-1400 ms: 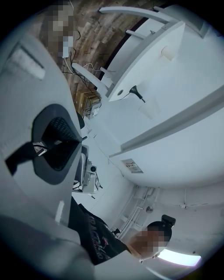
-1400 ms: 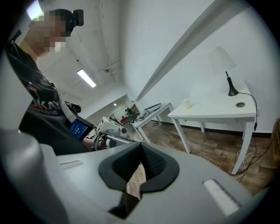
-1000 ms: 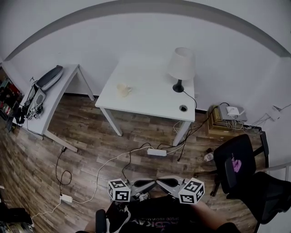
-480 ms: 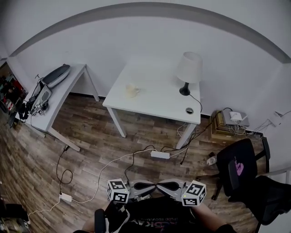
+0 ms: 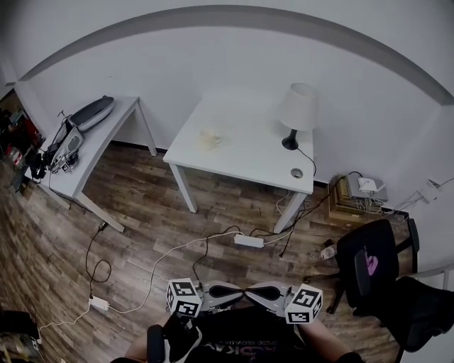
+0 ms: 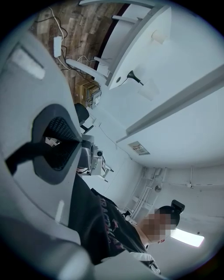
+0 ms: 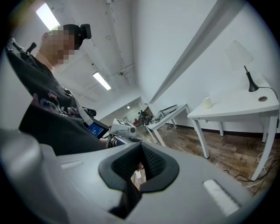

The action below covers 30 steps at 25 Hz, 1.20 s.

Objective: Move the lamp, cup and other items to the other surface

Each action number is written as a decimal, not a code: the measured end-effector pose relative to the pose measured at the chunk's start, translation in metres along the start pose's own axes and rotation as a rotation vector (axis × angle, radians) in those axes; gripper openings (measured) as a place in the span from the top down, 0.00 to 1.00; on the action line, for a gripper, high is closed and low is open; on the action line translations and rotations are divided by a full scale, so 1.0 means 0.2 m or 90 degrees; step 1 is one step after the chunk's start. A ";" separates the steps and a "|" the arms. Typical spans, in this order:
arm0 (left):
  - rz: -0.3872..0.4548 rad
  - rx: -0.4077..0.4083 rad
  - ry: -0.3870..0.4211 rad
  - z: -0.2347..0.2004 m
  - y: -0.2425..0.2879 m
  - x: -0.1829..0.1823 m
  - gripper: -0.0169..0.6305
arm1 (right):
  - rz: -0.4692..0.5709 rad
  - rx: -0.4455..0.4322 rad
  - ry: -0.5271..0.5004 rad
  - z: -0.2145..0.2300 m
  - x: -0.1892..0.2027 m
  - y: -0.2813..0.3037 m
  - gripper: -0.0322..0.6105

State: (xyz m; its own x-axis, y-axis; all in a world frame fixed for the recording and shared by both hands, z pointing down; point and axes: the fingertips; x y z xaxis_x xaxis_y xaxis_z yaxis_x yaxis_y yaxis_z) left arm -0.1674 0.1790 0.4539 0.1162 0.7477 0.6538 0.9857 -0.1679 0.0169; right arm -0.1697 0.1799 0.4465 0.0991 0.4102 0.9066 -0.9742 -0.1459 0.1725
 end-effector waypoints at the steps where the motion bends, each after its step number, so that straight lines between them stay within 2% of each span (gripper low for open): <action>1: 0.004 0.003 -0.003 0.01 0.01 0.00 0.99 | 0.002 0.001 -0.002 0.00 0.00 -0.01 0.94; 4: 0.013 0.019 -0.003 0.04 0.03 -0.02 0.99 | 0.020 0.001 -0.006 -0.01 -0.02 -0.04 0.94; 9: -0.009 0.049 -0.004 0.07 0.06 0.00 0.99 | 0.046 0.008 -0.007 -0.04 -0.04 -0.09 0.94; 17: -0.020 0.064 -0.009 0.05 0.09 -0.03 0.99 | 0.057 0.026 -0.005 -0.03 -0.05 -0.12 0.94; 19: -0.012 0.049 -0.008 0.02 0.05 -0.06 0.99 | 0.056 0.024 -0.009 -0.03 -0.05 -0.11 0.94; 21: -0.023 0.013 0.011 -0.04 -0.01 -0.07 0.99 | 0.058 0.029 -0.009 -0.01 -0.06 -0.11 0.94; 24: -0.095 -0.049 0.067 -0.16 -0.11 -0.03 0.99 | 0.061 0.037 -0.004 0.02 -0.08 -0.11 0.94; 27: -0.155 -0.086 0.102 -0.22 -0.17 -0.05 0.99 | 0.048 0.029 -0.001 0.02 -0.07 -0.08 0.94; 30: -0.145 -0.095 0.138 -0.18 -0.10 -0.16 0.99 | 0.038 0.034 0.001 0.04 -0.07 -0.05 0.94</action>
State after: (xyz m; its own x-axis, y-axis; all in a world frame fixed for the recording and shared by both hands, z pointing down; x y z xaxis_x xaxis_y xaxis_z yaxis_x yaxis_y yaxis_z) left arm -0.1956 0.1348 0.4591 -0.1496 0.6259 0.7654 0.9527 -0.1159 0.2809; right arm -0.1590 0.1680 0.4358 0.0411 0.4012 0.9150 -0.9661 -0.2177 0.1389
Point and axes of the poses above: the fingertips, and each gripper's own axes: y forward along the fingers, z to its right, x out of its underside, and after that the axes turned 8 degrees about -y, right-handed
